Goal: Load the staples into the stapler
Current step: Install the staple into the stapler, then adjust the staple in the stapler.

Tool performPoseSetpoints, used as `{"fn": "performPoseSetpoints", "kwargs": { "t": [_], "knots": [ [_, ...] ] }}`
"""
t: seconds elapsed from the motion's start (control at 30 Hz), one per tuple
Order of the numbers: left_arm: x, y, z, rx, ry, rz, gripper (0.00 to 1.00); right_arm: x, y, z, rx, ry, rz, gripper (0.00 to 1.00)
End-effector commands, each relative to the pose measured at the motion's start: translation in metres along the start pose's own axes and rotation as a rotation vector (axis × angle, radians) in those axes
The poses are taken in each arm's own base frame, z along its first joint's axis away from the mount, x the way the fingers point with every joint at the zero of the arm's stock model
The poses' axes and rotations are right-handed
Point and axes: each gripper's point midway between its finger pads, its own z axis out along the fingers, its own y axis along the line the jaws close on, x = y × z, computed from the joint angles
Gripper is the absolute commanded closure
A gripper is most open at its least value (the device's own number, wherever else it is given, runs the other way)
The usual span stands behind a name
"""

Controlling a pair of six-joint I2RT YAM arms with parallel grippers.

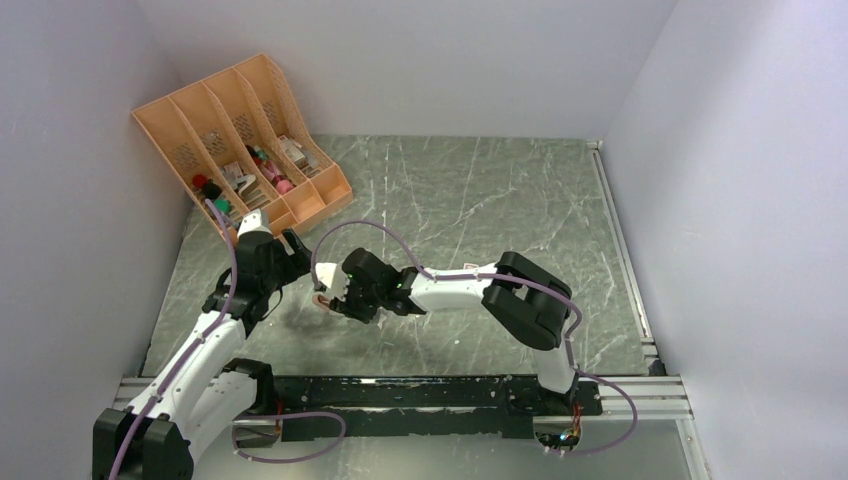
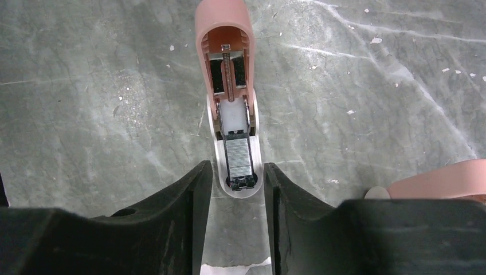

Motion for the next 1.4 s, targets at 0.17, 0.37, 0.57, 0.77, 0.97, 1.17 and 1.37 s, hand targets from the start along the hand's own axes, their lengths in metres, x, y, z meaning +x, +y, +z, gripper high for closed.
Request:
{"fn": "performPoseSetpoints", "kwargs": {
  "t": [0.17, 0.37, 0.57, 0.77, 0.97, 1.17, 1.37],
  "knots": [
    [-0.014, -0.009, -0.002, 0.032, -0.038, -0.01, 0.16, -0.028, -0.004, -0.018, 0.03, -0.125, 0.05, 0.44],
    [-0.014, -0.009, -0.002, 0.031, -0.039, -0.01, 0.17, -0.041, -0.016, -0.035, 0.073, -0.243, 0.16, 0.4],
    [-0.013, -0.008, -0.002, 0.03, -0.037, -0.01, 0.17, -0.032, -0.032, -0.028, 0.099, -0.209, 0.227, 0.43],
    [-0.013, -0.008, -0.002, 0.032, -0.037, -0.01, 0.17, -0.027, -0.035, -0.018, 0.089, -0.175, 0.23, 0.45],
    [-0.012, -0.008, -0.002, 0.03, -0.035, -0.01, 0.16, -0.025, -0.029, -0.012, 0.053, -0.164, 0.235, 0.46],
    [-0.013, -0.008, -0.002, 0.032, -0.038, -0.011, 0.16, -0.019, -0.027, -0.009, 0.045, -0.149, 0.24, 0.46],
    [-0.013, -0.008, -0.002, 0.03, -0.036, -0.01, 0.17, -0.01, -0.027, -0.004, 0.051, -0.123, 0.239, 0.46]
  ]
}}
